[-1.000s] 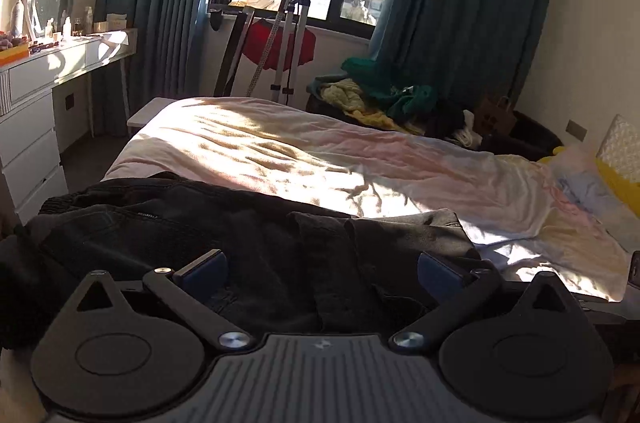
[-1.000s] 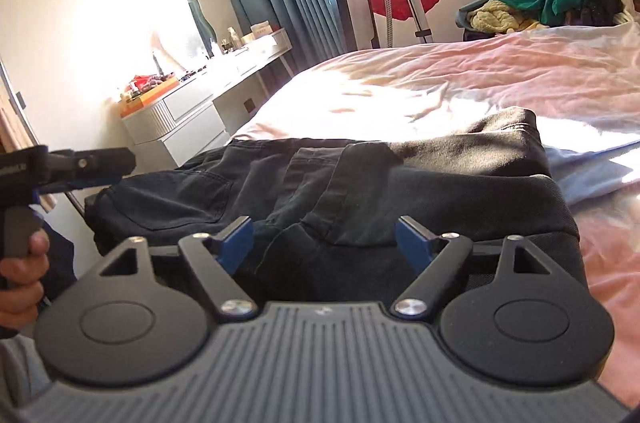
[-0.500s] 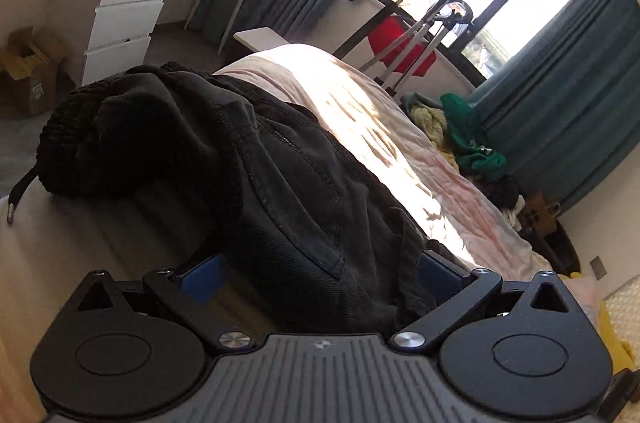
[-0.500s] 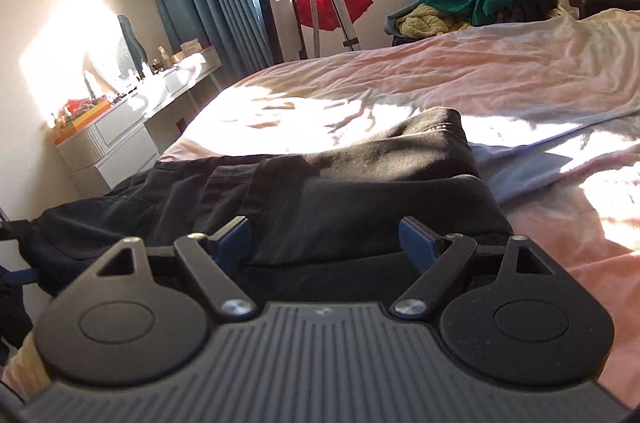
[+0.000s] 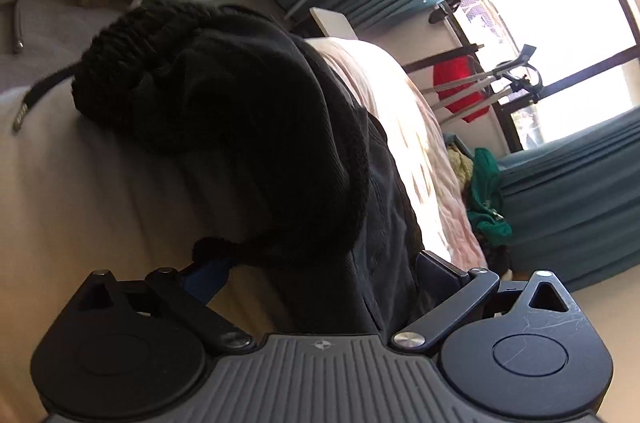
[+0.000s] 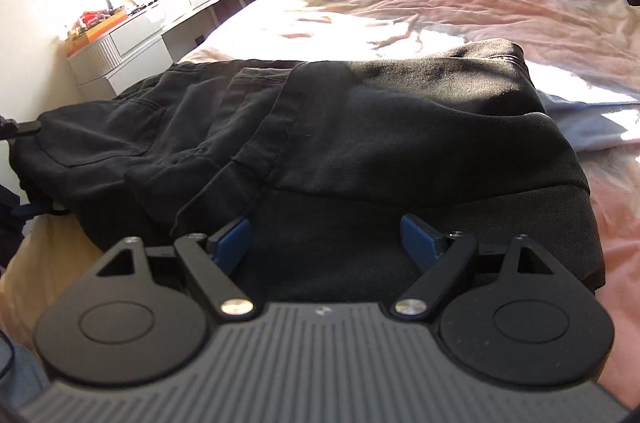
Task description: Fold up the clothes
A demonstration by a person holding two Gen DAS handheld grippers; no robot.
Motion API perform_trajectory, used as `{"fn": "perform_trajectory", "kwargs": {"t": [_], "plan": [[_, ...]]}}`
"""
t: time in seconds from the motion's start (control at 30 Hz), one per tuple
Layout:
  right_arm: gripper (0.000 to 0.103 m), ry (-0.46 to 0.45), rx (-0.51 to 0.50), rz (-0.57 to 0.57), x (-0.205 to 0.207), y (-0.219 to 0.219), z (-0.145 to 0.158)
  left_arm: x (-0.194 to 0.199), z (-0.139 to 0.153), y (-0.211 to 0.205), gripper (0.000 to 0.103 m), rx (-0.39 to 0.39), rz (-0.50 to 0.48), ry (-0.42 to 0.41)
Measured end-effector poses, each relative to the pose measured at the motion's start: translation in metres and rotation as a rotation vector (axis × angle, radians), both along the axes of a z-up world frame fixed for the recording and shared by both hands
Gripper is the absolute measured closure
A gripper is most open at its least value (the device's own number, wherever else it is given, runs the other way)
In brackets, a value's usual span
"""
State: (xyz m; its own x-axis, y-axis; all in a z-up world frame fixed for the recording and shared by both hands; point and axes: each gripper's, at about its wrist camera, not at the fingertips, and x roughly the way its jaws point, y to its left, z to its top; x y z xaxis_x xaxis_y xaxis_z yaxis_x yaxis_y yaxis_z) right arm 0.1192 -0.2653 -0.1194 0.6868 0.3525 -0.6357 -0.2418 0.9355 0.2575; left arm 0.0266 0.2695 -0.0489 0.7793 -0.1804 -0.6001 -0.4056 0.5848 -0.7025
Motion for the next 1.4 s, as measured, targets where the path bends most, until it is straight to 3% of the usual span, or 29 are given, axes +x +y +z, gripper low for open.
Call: {"fn": "perform_trajectory", "kwargs": {"t": [0.13, 0.27, 0.4, 0.53, 0.63, 0.77, 0.87, 1.0, 1.17, 1.3, 1.4], "plan": [[0.020, -0.004, -0.005, -0.008, -0.002, 0.000, 0.000, 0.011, -0.011, 0.013, 0.004, -0.015, 0.079, 0.019], [0.020, -0.032, -0.093, -0.001, -0.006, 0.009, 0.002, 0.022, -0.021, 0.027, 0.008, -0.030, 0.157, 0.038], [0.020, -0.087, -0.169, -0.006, -0.009, 0.017, 0.008, 0.042, -0.017, 0.028, 0.023, 0.131, 0.183, 0.050], [0.020, -0.142, -0.198, -0.029, -0.011, 0.016, 0.014, 0.049, -0.021, 0.034, 0.047, 0.161, 0.197, 0.042], [0.020, -0.118, -0.201, -0.036, -0.005, 0.015, 0.008, 0.046, -0.016, 0.034, 0.066, 0.192, 0.168, -0.006], [0.018, -0.066, -0.216, -0.032, 0.003, 0.019, -0.009, 0.059, -0.001, 0.015, 0.074, 0.310, 0.121, -0.056], [0.018, -0.066, -0.186, -0.046, 0.004, 0.015, -0.003, 0.068, 0.015, -0.006, 0.077, 0.421, 0.105, -0.083], [0.020, -0.086, -0.137, -0.072, 0.000, 0.003, 0.010, 0.063, 0.055, -0.058, 0.079, 0.636, 0.070, -0.231], [0.020, -0.179, -0.105, -0.117, -0.011, -0.017, 0.037, 0.052, 0.113, -0.149, 0.079, 0.884, 0.015, -0.399], [0.020, -0.203, -0.036, -0.214, -0.013, -0.049, 0.054, 0.040, 0.160, -0.253, 0.080, 0.968, -0.022, -0.536], [0.020, -0.197, 0.041, -0.308, -0.015, -0.084, 0.060, 0.036, 0.171, -0.328, 0.081, 0.999, -0.075, -0.628]]}}
